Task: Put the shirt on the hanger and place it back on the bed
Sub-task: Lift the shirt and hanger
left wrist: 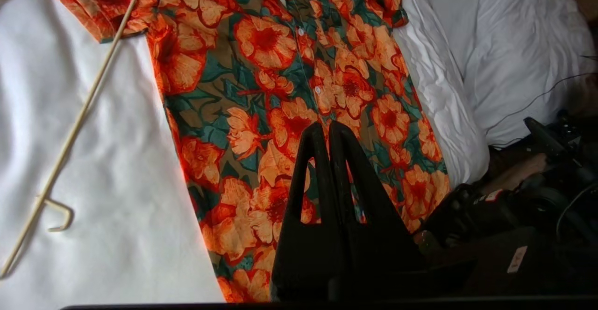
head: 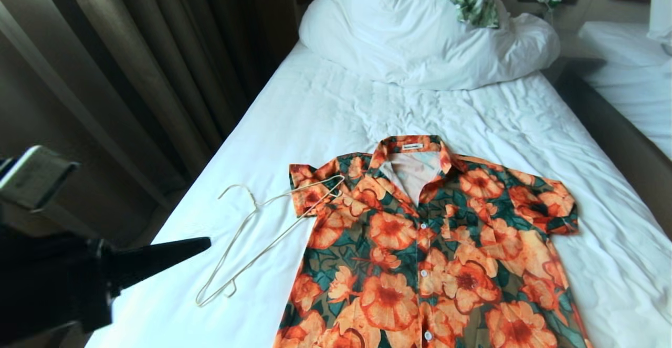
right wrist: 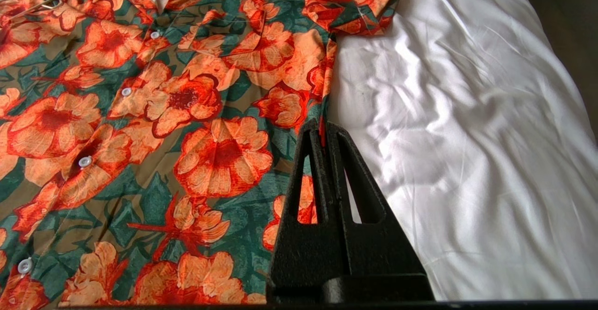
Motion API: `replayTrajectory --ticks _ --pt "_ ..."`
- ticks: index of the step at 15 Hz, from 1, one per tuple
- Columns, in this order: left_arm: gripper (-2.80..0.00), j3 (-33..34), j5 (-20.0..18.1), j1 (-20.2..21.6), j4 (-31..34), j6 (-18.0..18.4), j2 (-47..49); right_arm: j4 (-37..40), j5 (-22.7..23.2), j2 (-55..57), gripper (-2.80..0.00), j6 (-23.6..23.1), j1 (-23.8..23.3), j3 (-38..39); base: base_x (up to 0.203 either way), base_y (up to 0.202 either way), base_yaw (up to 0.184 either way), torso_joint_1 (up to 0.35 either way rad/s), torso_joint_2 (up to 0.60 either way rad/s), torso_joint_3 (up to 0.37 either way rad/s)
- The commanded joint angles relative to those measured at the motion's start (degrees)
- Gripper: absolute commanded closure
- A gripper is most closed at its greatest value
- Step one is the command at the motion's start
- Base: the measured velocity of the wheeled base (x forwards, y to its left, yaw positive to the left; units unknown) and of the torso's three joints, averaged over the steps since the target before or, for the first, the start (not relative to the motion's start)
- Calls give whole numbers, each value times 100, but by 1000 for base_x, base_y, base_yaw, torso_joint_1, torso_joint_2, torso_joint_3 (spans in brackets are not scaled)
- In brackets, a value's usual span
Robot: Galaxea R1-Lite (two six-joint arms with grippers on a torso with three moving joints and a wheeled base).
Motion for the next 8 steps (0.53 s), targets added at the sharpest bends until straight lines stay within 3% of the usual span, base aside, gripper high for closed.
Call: replayTrajectory --ticks 1,4,6,8 --pt "0 -116 -867 692 -266 -22 1277 -1 1 -4 0 1 2 0 0 0 0 0 0 0" --pt "0 -669 -2685 2059 -557 91 2643 -1 1 -4 0 1 2 0 0 0 0 0 0 0" --pt "0 -997 -3198 2401 -621 374 3425 -1 1 -4 0 1 2 0 0 0 0 0 0 0" --pt "0 -1295 -3474 2634 -636 811 4184 -1 1 -4 0 1 2 0 0 0 0 0 0 0"
